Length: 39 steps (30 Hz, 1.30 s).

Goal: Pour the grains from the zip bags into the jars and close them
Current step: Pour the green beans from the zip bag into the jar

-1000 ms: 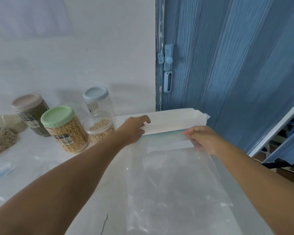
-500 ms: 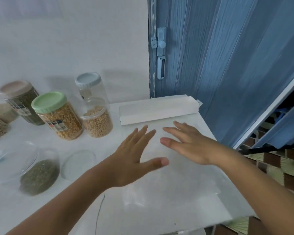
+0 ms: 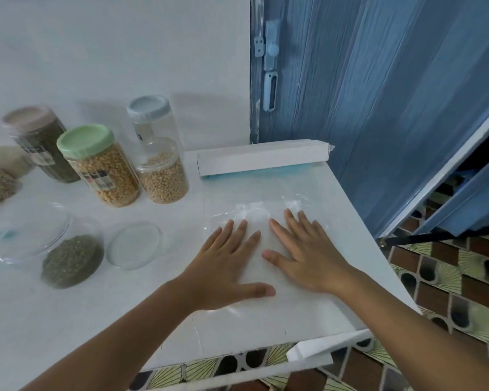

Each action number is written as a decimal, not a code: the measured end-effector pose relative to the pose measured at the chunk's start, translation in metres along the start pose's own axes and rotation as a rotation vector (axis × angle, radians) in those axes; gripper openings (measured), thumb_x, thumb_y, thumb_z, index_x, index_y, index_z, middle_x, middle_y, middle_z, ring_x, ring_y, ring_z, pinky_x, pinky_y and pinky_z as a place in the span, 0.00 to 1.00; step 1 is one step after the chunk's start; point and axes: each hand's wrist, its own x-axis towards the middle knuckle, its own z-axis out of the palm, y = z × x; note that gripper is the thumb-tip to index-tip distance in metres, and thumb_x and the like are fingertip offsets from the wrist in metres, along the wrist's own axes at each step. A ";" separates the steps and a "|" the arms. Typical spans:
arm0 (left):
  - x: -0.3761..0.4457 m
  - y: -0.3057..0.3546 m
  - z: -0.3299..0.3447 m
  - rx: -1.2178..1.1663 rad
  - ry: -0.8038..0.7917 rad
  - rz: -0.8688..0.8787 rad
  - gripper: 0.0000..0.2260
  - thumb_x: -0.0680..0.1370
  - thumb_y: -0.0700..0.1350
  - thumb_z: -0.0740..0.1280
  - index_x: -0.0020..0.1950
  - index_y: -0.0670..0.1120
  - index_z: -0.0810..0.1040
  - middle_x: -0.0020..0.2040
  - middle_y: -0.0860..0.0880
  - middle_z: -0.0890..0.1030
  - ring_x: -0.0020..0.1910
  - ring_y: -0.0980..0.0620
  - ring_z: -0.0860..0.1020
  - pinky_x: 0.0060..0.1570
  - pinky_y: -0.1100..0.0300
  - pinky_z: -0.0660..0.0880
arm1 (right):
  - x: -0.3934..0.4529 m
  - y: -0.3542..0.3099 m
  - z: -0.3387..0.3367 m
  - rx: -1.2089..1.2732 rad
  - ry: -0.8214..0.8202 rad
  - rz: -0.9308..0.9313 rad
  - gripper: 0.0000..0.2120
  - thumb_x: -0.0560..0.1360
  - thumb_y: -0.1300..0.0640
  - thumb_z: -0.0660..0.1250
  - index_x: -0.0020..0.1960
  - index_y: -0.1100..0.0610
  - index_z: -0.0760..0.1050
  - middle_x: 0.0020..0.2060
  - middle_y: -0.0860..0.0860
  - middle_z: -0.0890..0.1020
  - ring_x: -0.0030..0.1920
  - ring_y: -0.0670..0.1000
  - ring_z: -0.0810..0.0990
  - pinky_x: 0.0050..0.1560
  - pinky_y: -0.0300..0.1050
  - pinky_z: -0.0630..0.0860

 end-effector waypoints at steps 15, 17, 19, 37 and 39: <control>0.002 0.000 0.011 0.087 0.021 0.003 0.52 0.70 0.85 0.46 0.83 0.57 0.33 0.82 0.50 0.29 0.80 0.48 0.26 0.81 0.47 0.35 | -0.003 0.003 0.013 -0.075 0.113 -0.021 0.39 0.78 0.24 0.38 0.83 0.39 0.33 0.83 0.47 0.33 0.82 0.52 0.30 0.82 0.56 0.36; 0.002 0.000 0.011 0.083 0.018 0.003 0.52 0.70 0.85 0.47 0.83 0.56 0.33 0.82 0.50 0.29 0.80 0.48 0.26 0.81 0.48 0.34 | -0.004 0.003 0.013 -0.071 0.108 -0.019 0.39 0.78 0.24 0.38 0.83 0.39 0.33 0.83 0.47 0.33 0.82 0.52 0.30 0.82 0.55 0.35; 0.002 0.000 0.012 0.068 0.017 0.002 0.52 0.71 0.85 0.47 0.83 0.57 0.33 0.82 0.50 0.29 0.80 0.49 0.26 0.81 0.48 0.34 | -0.003 0.003 0.013 -0.059 0.090 -0.015 0.39 0.78 0.24 0.38 0.83 0.39 0.33 0.83 0.47 0.33 0.82 0.52 0.29 0.82 0.55 0.35; -0.067 -0.037 -0.067 -0.515 0.838 -0.128 0.07 0.79 0.51 0.73 0.57 0.55 0.83 0.41 0.58 0.79 0.44 0.54 0.78 0.44 0.67 0.73 | 0.033 -0.060 -0.068 0.306 0.109 -0.044 0.31 0.78 0.34 0.66 0.77 0.41 0.64 0.65 0.45 0.72 0.69 0.49 0.68 0.64 0.46 0.71; -0.098 -0.052 -0.078 -0.339 1.017 -0.181 0.09 0.80 0.52 0.73 0.59 0.52 0.83 0.42 0.58 0.76 0.45 0.55 0.75 0.45 0.62 0.72 | 0.041 -0.094 -0.066 0.297 0.087 -0.127 0.34 0.77 0.33 0.68 0.78 0.43 0.64 0.66 0.46 0.72 0.69 0.49 0.69 0.66 0.47 0.71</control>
